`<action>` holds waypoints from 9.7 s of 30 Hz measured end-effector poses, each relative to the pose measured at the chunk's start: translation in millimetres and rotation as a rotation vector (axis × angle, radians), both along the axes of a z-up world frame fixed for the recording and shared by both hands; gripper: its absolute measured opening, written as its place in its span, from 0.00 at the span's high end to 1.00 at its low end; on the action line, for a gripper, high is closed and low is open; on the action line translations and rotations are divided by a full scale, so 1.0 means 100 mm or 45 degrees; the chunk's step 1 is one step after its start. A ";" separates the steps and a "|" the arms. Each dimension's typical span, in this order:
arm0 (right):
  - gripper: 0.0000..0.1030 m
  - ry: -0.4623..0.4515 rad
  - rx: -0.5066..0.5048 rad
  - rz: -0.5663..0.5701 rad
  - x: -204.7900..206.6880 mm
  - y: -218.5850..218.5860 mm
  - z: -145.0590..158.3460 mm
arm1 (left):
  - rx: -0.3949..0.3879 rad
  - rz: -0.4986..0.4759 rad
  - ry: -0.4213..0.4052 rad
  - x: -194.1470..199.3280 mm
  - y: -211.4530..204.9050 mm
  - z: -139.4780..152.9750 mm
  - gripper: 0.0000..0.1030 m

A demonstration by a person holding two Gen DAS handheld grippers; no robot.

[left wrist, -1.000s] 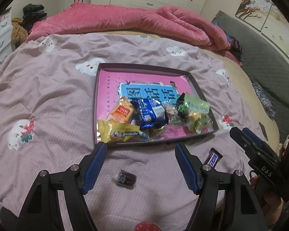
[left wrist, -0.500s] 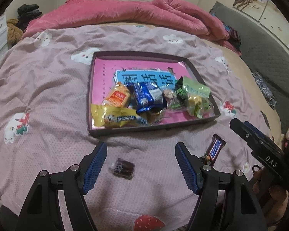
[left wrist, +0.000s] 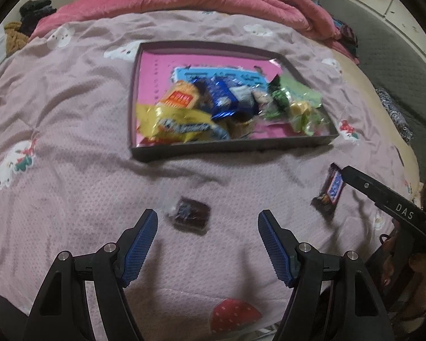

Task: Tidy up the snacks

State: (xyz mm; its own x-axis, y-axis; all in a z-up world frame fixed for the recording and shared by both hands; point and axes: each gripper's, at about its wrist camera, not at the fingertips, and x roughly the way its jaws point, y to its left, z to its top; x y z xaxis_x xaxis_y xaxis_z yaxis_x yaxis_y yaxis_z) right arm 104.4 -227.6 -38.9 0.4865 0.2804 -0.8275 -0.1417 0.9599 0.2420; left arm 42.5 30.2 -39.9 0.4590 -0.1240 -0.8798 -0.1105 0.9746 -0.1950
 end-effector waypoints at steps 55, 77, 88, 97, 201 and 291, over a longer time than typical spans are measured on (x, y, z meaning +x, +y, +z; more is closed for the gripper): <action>0.71 -0.183 0.063 0.372 -0.10 0.48 0.06 | -0.038 0.034 -0.085 -0.04 0.05 0.06 0.64; 0.71 -0.311 0.081 0.406 -0.11 0.53 0.25 | -0.016 0.052 -0.191 0.06 0.12 0.40 0.64; 0.71 -0.349 0.099 0.375 0.05 0.53 0.36 | -0.020 0.071 -0.232 0.25 0.18 0.50 0.64; 0.71 -0.382 0.108 0.366 0.24 0.62 0.44 | -0.020 0.087 -0.249 0.50 0.23 0.52 0.64; 0.68 -0.264 0.093 0.362 0.65 0.99 0.20 | -0.081 0.098 -0.120 1.07 0.36 -0.02 0.61; 0.10 -0.321 -0.073 0.264 -0.46 0.46 0.43 | 0.090 0.094 -0.135 -0.21 -0.02 0.40 0.26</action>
State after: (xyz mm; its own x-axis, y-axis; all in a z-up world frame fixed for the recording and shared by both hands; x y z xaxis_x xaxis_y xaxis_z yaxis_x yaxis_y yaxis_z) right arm 58.4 -181.7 3.7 0.6154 0.3513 -0.7056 -0.3843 0.9153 0.1205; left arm 21.1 28.6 0.2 0.5555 -0.0260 -0.8311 -0.1647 0.9763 -0.1406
